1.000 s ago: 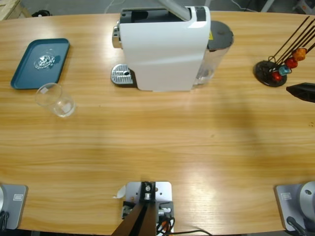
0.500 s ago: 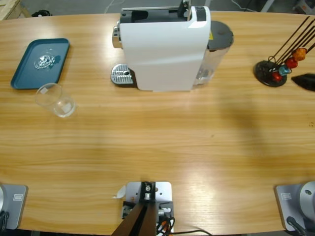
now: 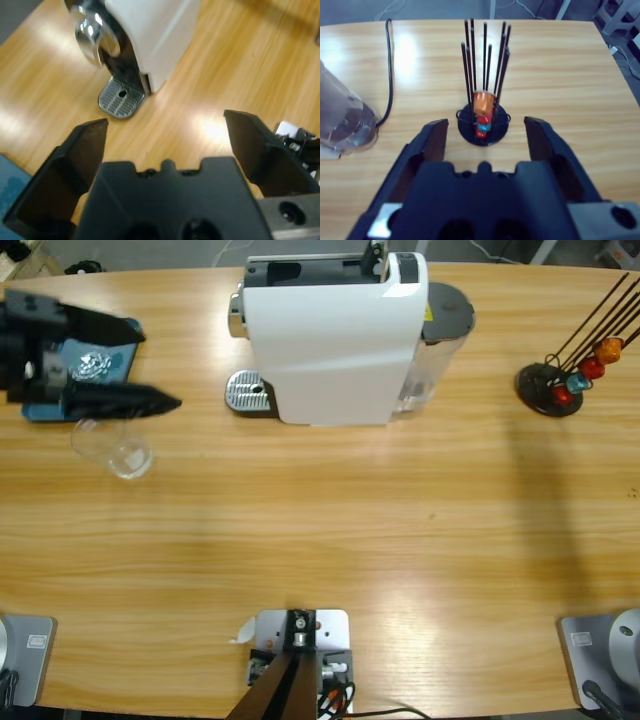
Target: Pour coffee
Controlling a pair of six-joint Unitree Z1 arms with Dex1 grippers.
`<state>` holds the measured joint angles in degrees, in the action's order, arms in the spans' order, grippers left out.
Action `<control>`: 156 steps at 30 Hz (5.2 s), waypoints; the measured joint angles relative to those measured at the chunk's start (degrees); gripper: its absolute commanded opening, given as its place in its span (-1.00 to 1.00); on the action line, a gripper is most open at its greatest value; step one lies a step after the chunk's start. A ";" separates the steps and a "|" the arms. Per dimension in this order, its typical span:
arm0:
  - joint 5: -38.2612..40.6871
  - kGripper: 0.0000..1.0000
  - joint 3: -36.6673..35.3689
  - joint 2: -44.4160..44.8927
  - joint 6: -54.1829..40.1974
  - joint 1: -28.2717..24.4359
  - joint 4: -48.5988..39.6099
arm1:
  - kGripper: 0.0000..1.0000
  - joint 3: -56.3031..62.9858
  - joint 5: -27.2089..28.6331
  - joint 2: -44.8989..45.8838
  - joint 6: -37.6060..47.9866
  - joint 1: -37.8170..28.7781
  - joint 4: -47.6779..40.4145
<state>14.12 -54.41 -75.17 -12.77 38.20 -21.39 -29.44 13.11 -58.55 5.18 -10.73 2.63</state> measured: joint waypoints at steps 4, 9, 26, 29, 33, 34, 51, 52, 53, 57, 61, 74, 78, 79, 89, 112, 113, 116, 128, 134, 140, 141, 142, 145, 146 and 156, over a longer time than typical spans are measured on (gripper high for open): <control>-1.11 1.00 0.34 0.26 0.00 0.01 -0.05 | 0.35 1.61 -0.04 -4.55 0.00 0.00 -5.72; -2.76 1.00 0.33 0.42 0.17 0.01 -0.04 | 0.34 3.59 -0.05 -8.26 0.00 0.00 -10.19; -2.79 1.00 0.31 0.42 0.24 0.01 0.03 | 0.00 5.25 -0.05 -16.05 0.09 1.95 -17.99; -2.79 1.00 0.30 0.42 0.24 0.01 0.03 | 0.00 5.29 -0.19 -16.40 0.09 2.23 -18.82; -2.79 1.00 0.29 0.42 0.24 0.01 0.03 | 0.00 5.30 -0.82 -18.02 0.09 2.32 -19.61; -2.79 1.00 0.29 0.42 0.24 0.01 0.03 | 0.00 5.31 -0.94 -18.48 0.09 2.32 -19.69; -2.79 1.00 0.24 0.39 0.28 0.01 0.08 | -0.49 6.32 -1.02 -19.20 -0.09 3.28 -21.42; -2.79 1.00 0.24 0.36 0.28 0.01 0.08 | -0.49 6.44 -1.02 -19.20 -0.10 3.38 -21.53; -2.79 1.00 0.24 0.34 0.28 0.01 0.08 | -0.49 6.50 -1.02 -19.20 -0.11 3.49 -21.65; -2.79 1.00 0.24 0.34 0.28 0.01 0.08 | -0.72 6.59 -1.02 -19.20 -0.14 4.13 -22.38; -2.79 1.00 0.24 0.34 0.28 0.01 0.08 | -0.94 6.67 -1.42 -19.32 -0.38 4.43 -22.83; -2.79 1.00 0.24 0.33 0.32 0.01 0.08 | -1.00 6.53 -1.85 -19.51 -1.52 4.63 -23.59; -2.79 1.00 0.25 0.33 0.43 0.01 0.09 | -1.00 6.43 -1.77 -19.47 -1.69 4.63 -22.39; -2.79 1.00 0.25 0.33 0.43 0.01 0.09 | -1.00 6.34 -1.74 -19.41 -1.73 4.63 -21.92; -2.79 1.00 0.26 0.33 0.43 0.01 0.33 | -1.00 1.09 -0.55 -14.52 -1.92 4.63 -14.24; -2.79 1.00 0.58 0.30 0.62 0.45 1.01 | -1.00 -16.04 -9.56 5.25 -6.54 -4.53 11.04; -2.79 1.00 0.62 0.30 0.63 0.52 1.08 | -1.00 -16.04 -14.24 5.66 -8.38 -5.96 11.35; -2.79 1.00 0.91 0.31 0.63 0.62 1.14 | -1.00 -17.53 -22.64 4.75 -13.70 -12.01 11.96; -3.07 1.00 2.33 7.79 0.63 0.76 -7.90 | -1.00 -55.46 -29.82 -24.51 -37.33 -32.63 26.49; -3.58 1.00 2.48 9.45 0.63 0.76 -9.19 | -1.00 -60.47 -33.29 -33.17 -41.23 -33.92 28.13; -3.58 1.00 2.58 9.59 0.63 0.76 -9.21 | -1.00 -61.72 -34.82 -39.08 -41.82 -33.25 26.41; -3.58 1.00 2.58 9.59 0.63 0.76 -9.21 | -1.00 -61.76 -34.89 -39.80 -41.82 -32.97 25.97; -3.58 1.00 2.58 9.60 0.63 0.76 -9.21 | -1.00 -61.76 -34.89 -40.60 -41.82 -32.63 25.67; -3.58 1.00 2.71 9.60 0.63 0.76 -9.21 | -1.00 -61.76 -34.89 -42.08 -41.82 -31.00 24.50; -3.58 1.00 2.83 9.60 0.63 0.76 -9.21 | -1.00 -61.76 -34.95 -42.60 -41.82 -30.41 24.09; -3.58 1.00 3.08 9.60 0.63 0.76 -9.25 | -1.00 -61.59 -36.40 -46.21 -42.28 -27.75 22.18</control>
<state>10.54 -51.33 -65.56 -12.15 38.96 -30.64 -91.03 -23.29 -104.76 -37.09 -38.48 24.81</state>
